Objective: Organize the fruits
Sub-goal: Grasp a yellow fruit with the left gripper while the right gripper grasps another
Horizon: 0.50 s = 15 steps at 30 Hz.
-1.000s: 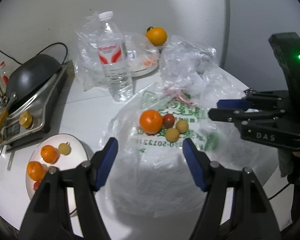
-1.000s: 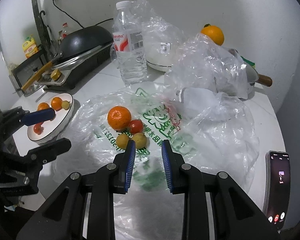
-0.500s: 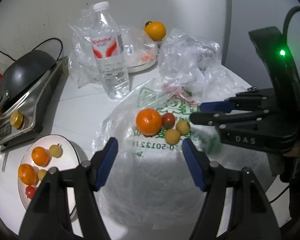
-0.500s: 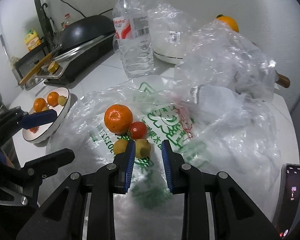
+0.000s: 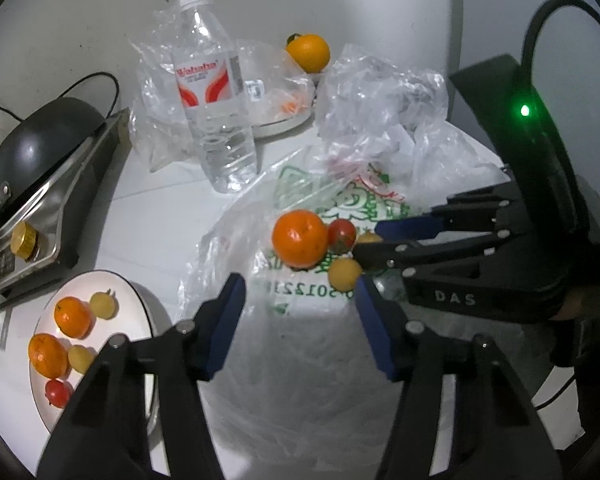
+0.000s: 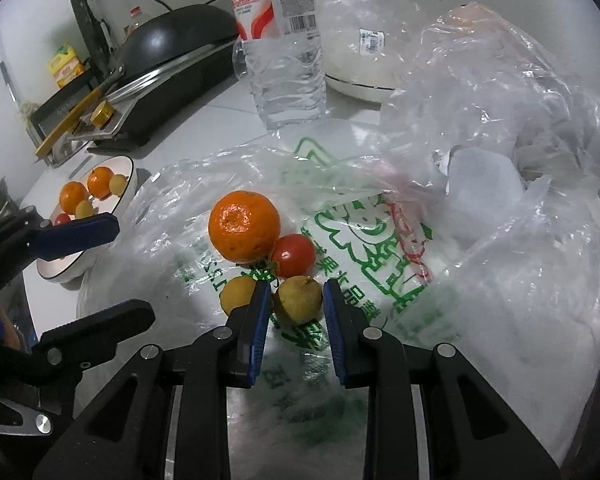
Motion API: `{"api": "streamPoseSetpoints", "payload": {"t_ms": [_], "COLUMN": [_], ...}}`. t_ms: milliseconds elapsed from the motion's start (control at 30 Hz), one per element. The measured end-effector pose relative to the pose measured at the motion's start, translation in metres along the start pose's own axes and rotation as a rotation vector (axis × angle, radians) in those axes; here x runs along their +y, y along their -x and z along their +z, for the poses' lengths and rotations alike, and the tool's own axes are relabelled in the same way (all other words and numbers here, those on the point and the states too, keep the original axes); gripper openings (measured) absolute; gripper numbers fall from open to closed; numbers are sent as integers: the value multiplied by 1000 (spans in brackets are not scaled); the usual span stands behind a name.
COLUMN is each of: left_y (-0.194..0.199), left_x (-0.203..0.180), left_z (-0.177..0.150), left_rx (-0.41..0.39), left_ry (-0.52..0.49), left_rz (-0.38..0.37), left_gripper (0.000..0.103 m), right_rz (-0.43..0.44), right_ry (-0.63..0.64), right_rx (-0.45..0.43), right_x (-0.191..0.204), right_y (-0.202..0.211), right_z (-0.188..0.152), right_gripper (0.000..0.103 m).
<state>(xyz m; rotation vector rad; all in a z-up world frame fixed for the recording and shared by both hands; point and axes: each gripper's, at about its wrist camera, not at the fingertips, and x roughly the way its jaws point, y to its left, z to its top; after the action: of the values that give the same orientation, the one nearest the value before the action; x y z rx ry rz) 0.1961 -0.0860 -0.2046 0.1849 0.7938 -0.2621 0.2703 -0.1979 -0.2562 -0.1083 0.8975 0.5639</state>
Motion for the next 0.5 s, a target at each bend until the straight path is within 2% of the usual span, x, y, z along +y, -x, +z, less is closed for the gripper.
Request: {"api": "streamPoseSetpoints", "payload": {"t_ms": [200, 500], "left_y": [-7, -17], "left_x": [-8, -22], "left_z": [2, 10], "left_rx": [16, 39], "left_ry": [-17, -38], "left_rz": [0, 0], "left_gripper": [57, 56], "right_rz": [5, 13], "right_ry": [11, 1], "right_rx": [4, -38], "right_x": [-2, -9], "right_y": [0, 14], "right_z": [-3, -6], "right_gripper": [28, 28]}}
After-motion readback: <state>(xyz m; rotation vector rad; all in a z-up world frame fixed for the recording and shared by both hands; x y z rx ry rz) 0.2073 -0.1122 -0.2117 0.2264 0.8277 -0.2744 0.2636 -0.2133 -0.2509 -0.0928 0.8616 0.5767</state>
